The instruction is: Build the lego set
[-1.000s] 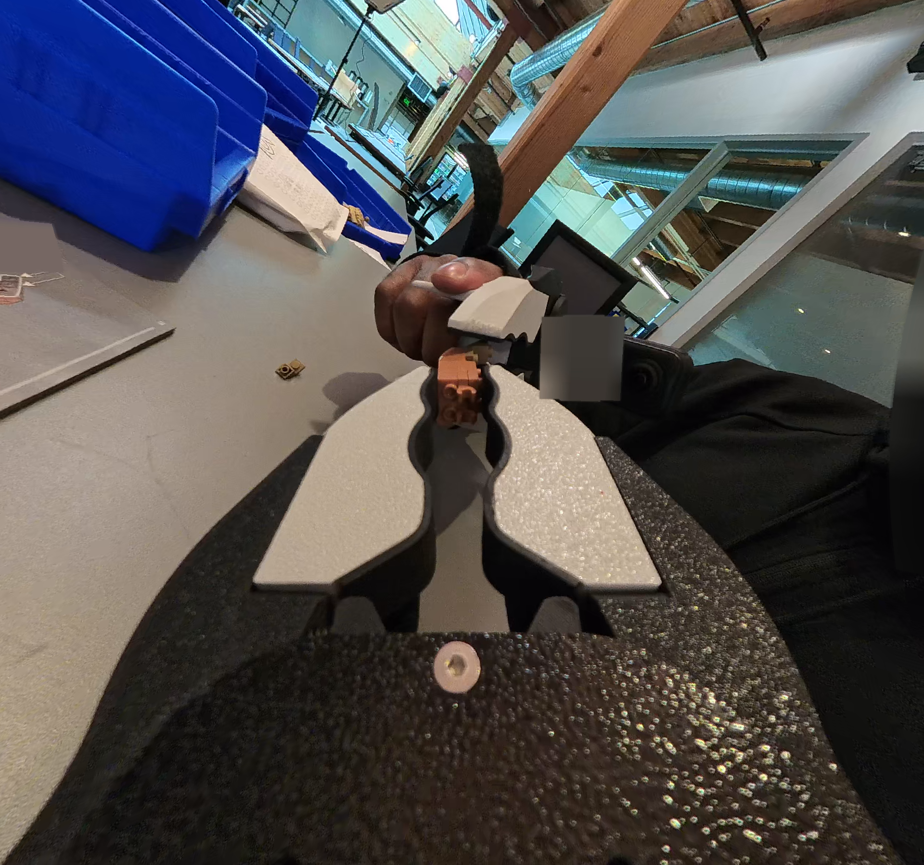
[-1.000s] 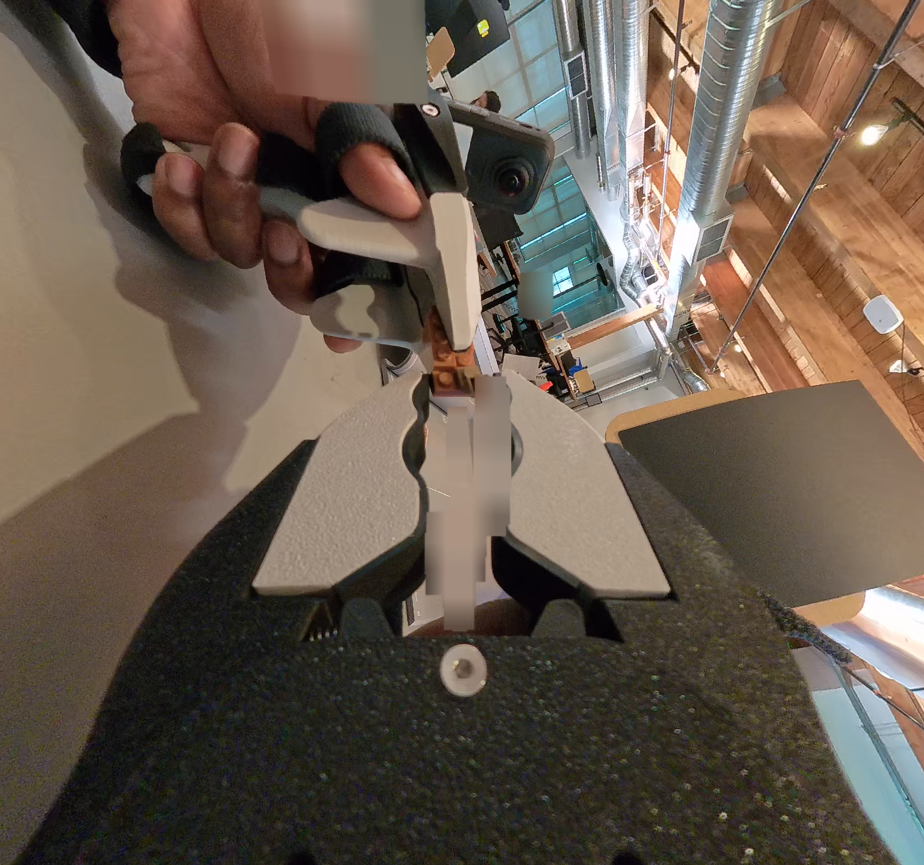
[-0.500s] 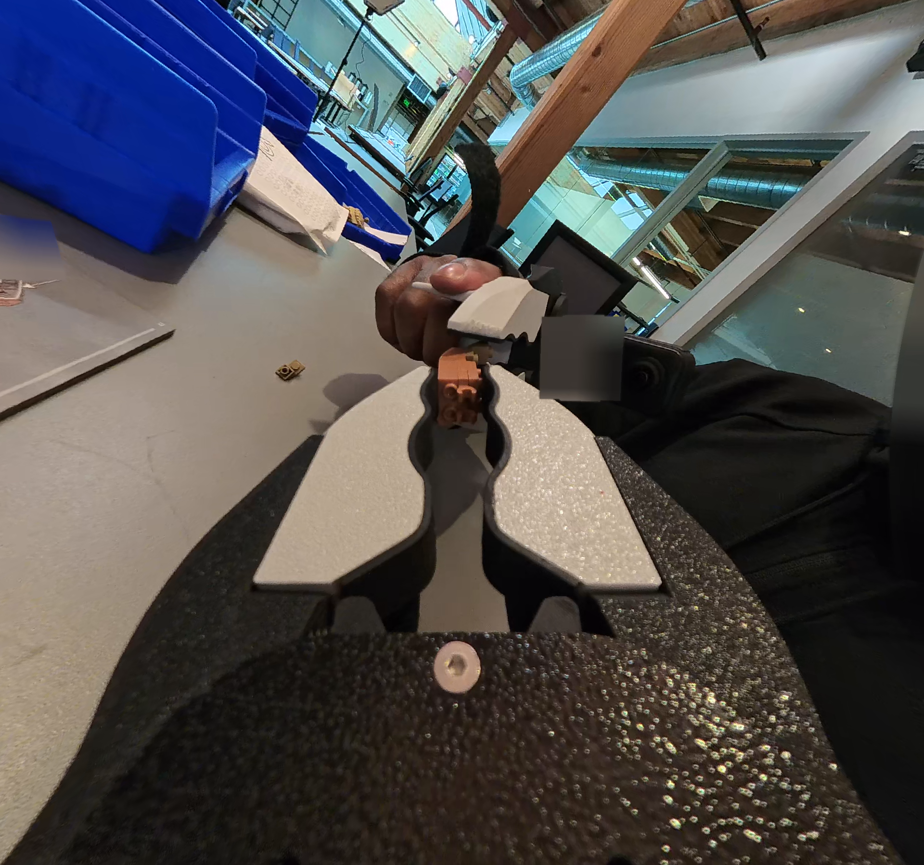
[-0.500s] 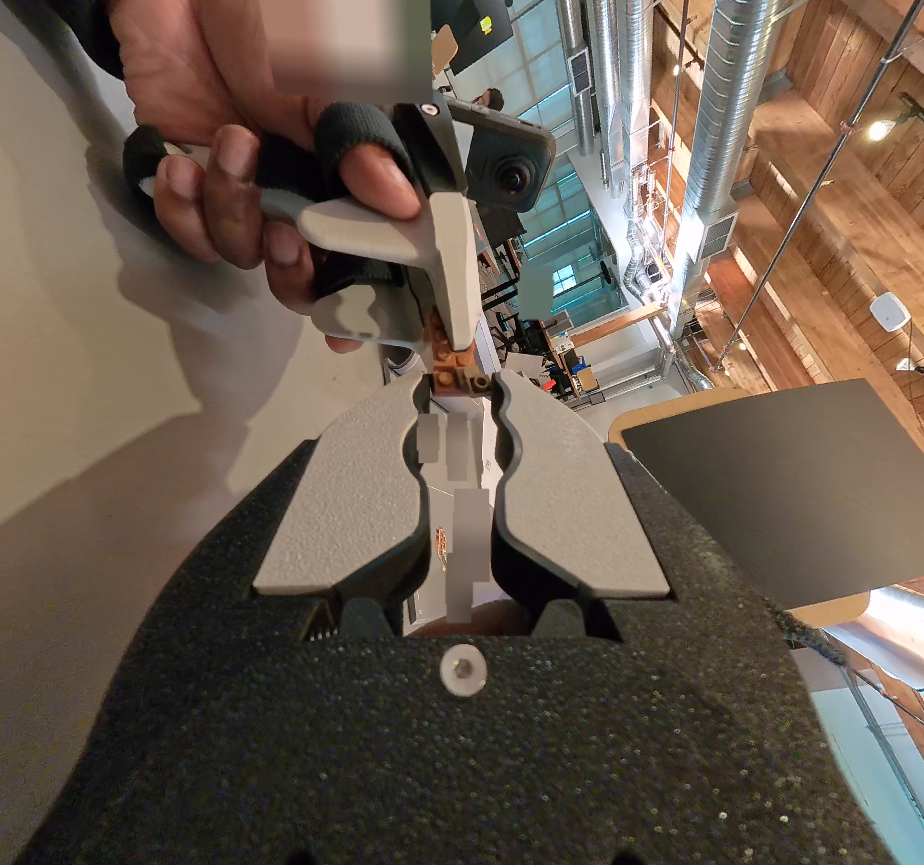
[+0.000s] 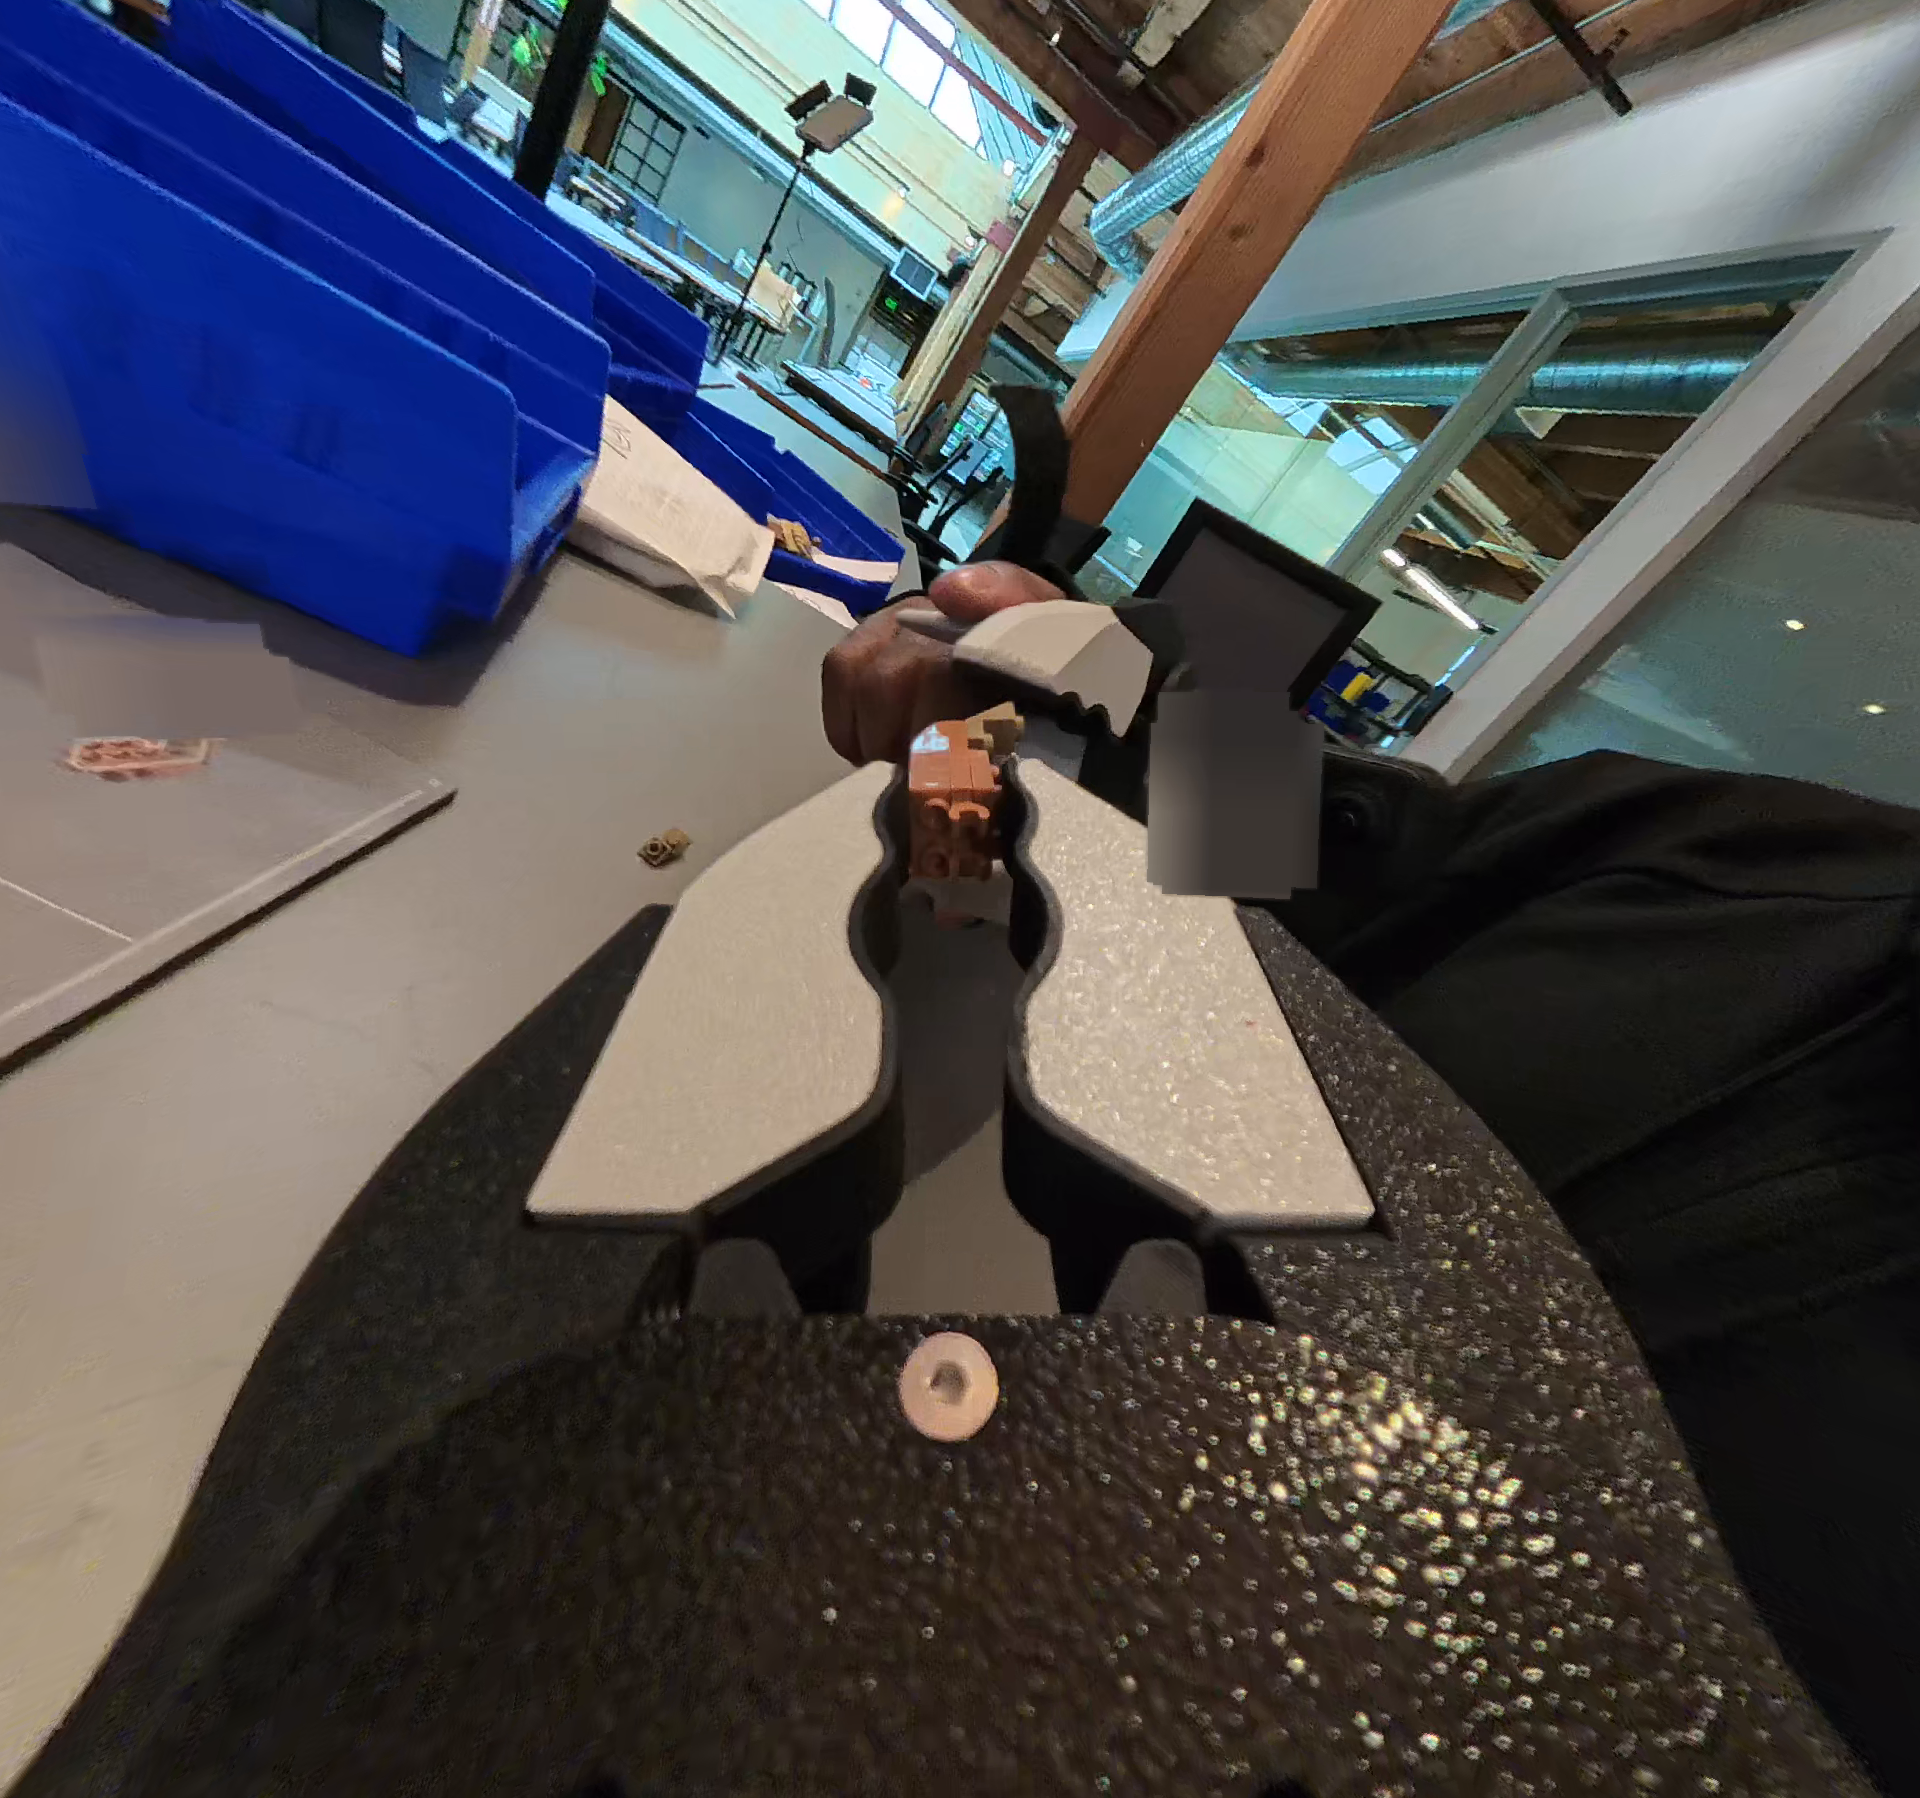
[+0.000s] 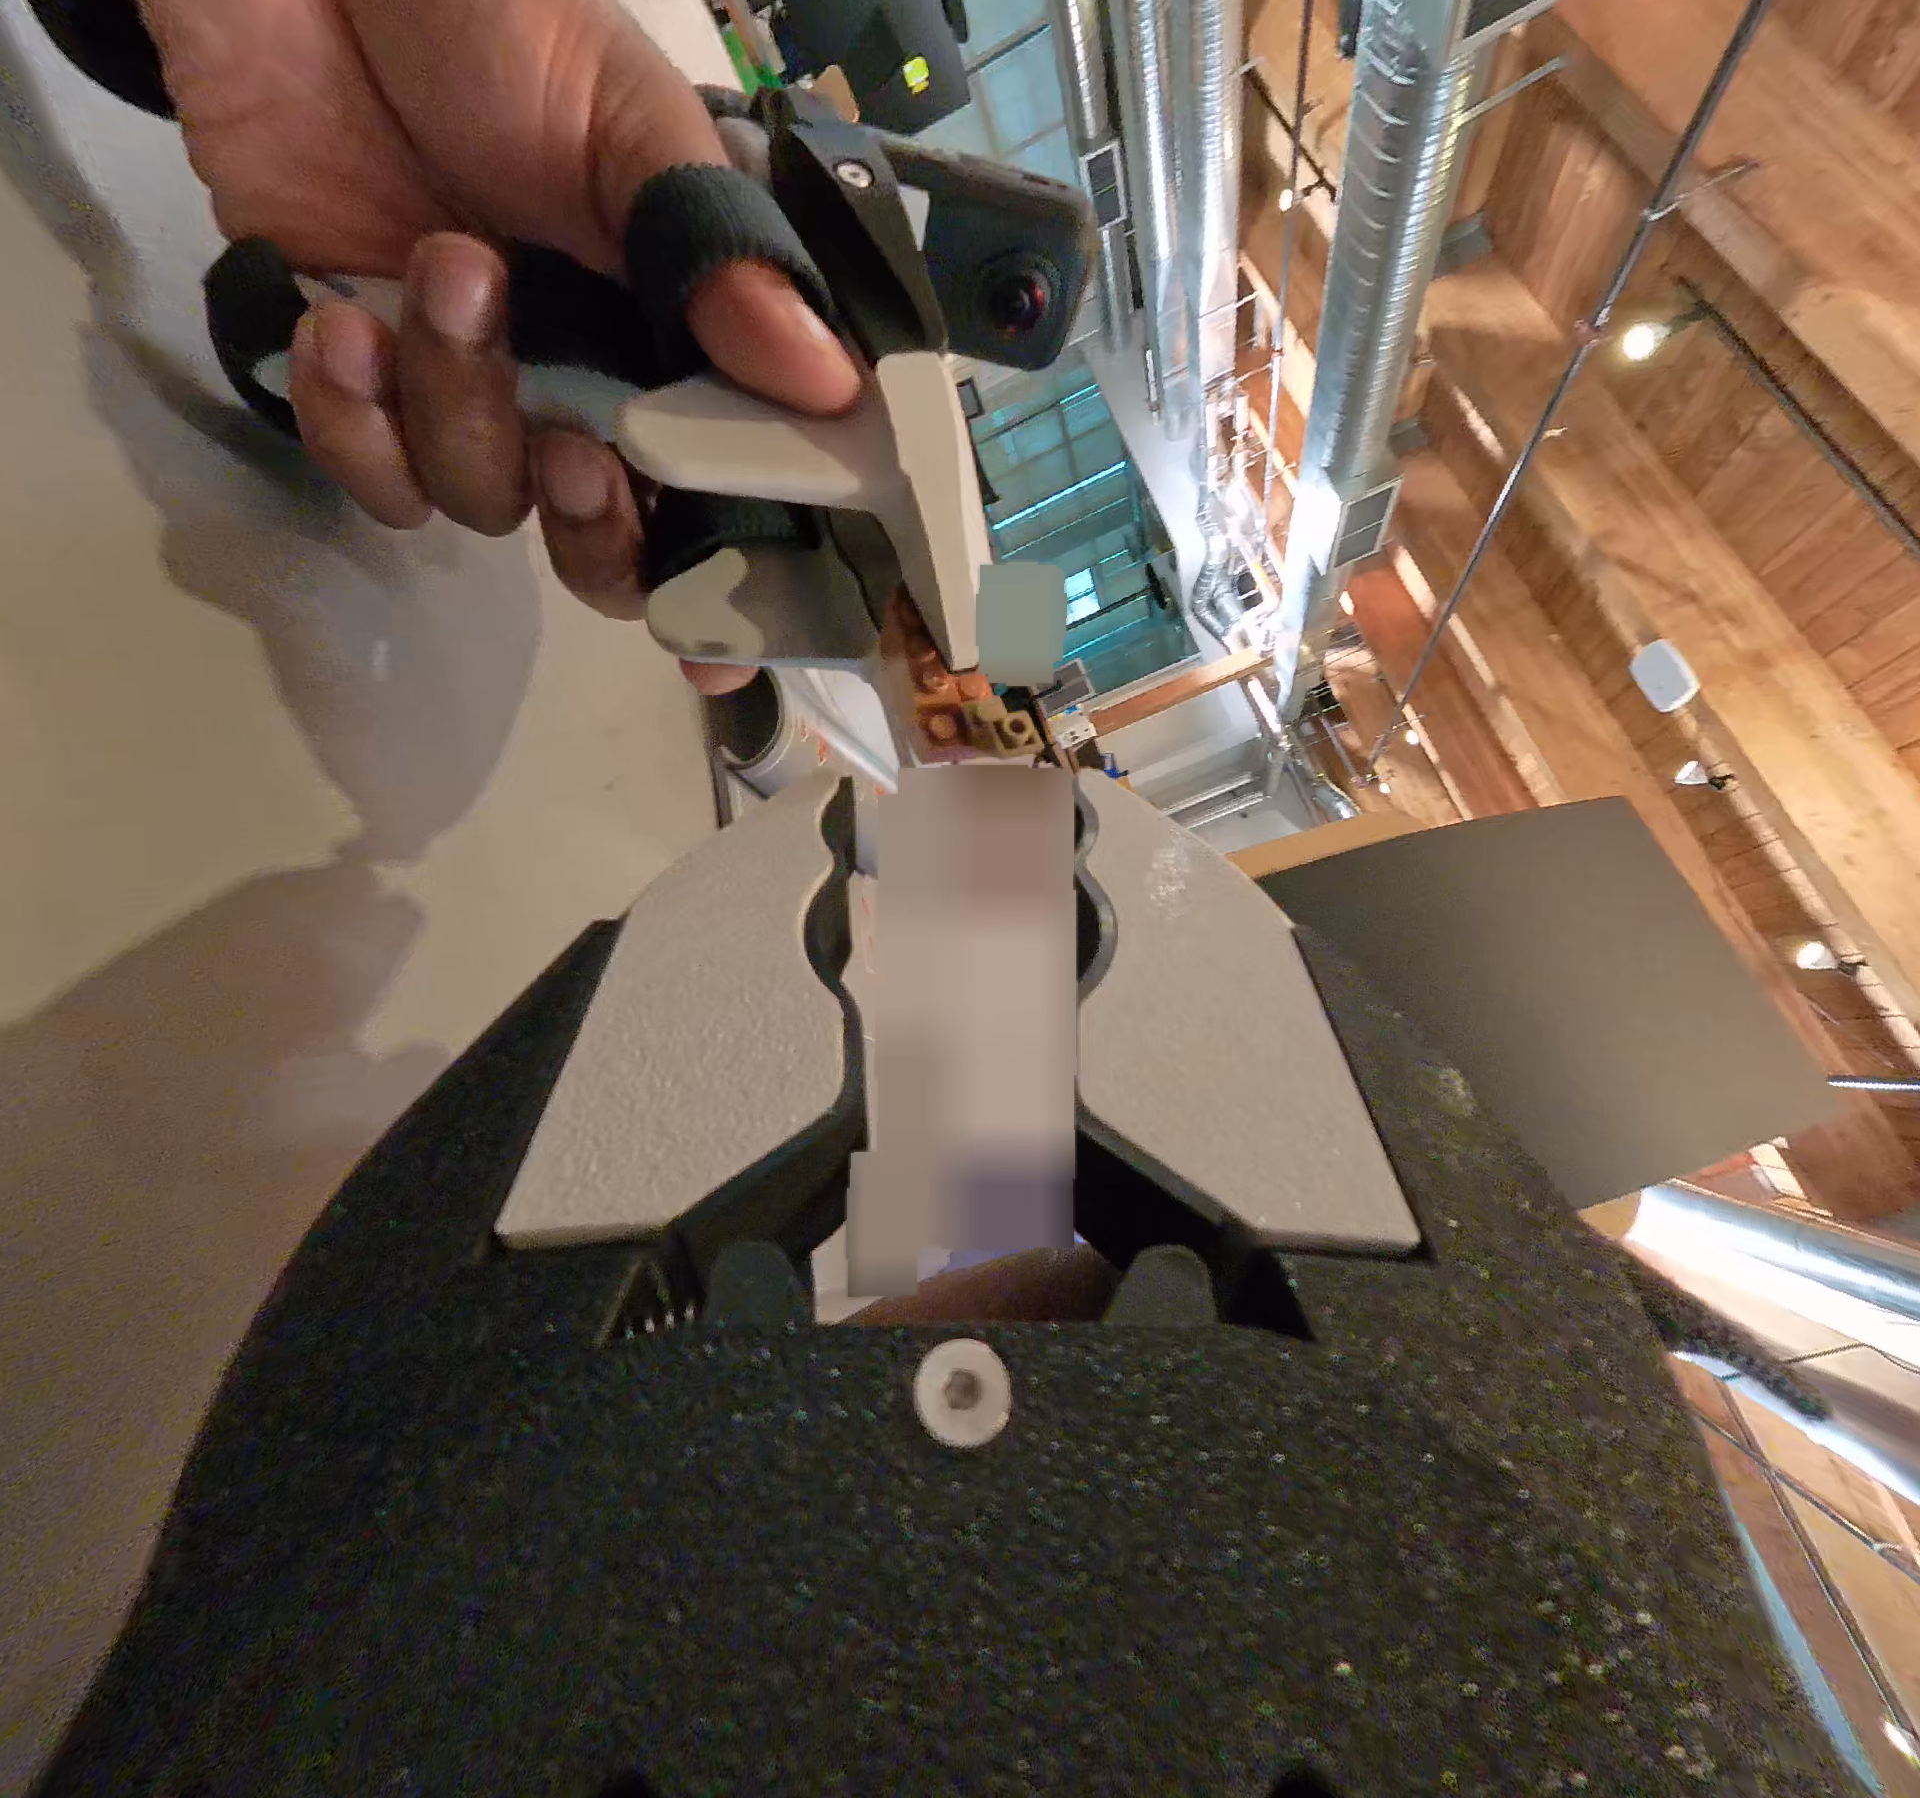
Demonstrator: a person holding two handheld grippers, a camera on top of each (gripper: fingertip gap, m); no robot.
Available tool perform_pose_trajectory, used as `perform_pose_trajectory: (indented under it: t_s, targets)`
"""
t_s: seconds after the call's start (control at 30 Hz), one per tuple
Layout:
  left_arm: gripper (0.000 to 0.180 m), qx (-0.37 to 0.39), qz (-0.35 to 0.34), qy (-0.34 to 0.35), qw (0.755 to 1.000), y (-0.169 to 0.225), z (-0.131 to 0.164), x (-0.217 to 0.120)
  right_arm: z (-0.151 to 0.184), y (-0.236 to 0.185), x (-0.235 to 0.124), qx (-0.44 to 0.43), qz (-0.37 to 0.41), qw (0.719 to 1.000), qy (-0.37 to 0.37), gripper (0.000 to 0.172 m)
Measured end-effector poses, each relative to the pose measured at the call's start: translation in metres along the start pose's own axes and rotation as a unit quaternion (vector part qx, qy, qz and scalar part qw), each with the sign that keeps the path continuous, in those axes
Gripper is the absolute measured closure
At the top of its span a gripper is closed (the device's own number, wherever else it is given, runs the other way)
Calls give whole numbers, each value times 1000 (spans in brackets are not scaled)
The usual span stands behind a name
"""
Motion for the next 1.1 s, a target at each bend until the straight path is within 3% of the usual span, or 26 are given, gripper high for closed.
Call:
perform_pose_trajectory:
  t_s: [0.23,0.6,1.1]
  targets:
    - [165,66,-34,-26,997,7,-3,2,-5,6,-3,-50,47,998,15,139]
    - [165,42,-23,-25,999,4,1,6,-8,2,-3,-44,39,998,19,161]
    - [165,40,-26,9,999,2,0,4,-12,2,3,-26,60,998,-25,161]
Point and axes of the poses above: each gripper's, where its closed fingertips meet, x out along the fingers, z out of its underside, y = z × x across the jaws, the point moved 8 cm from there along -x, back along the fingers, and after that the axes turned 14 degrees about z, right-handed, at the moved point
